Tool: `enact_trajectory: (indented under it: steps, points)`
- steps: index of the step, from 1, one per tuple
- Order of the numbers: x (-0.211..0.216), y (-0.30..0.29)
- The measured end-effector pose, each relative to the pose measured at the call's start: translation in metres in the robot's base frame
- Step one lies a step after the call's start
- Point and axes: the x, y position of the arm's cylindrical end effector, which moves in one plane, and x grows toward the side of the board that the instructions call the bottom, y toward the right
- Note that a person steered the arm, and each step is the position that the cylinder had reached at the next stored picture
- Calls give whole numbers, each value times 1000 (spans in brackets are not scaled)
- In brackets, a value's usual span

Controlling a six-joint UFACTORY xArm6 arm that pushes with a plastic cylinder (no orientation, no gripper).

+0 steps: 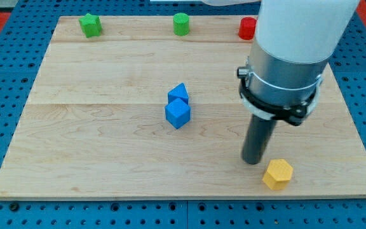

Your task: Move the yellow hexagon towards the bottom left of the board

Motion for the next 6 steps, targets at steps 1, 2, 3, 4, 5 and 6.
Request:
enact_trajectory:
  steps: [1,2,3,4,5,6]
  points:
    - [-3,76]
    - [33,107]
    - [63,62]
    - [38,-24]
    - [-5,-67]
    - [0,-94]
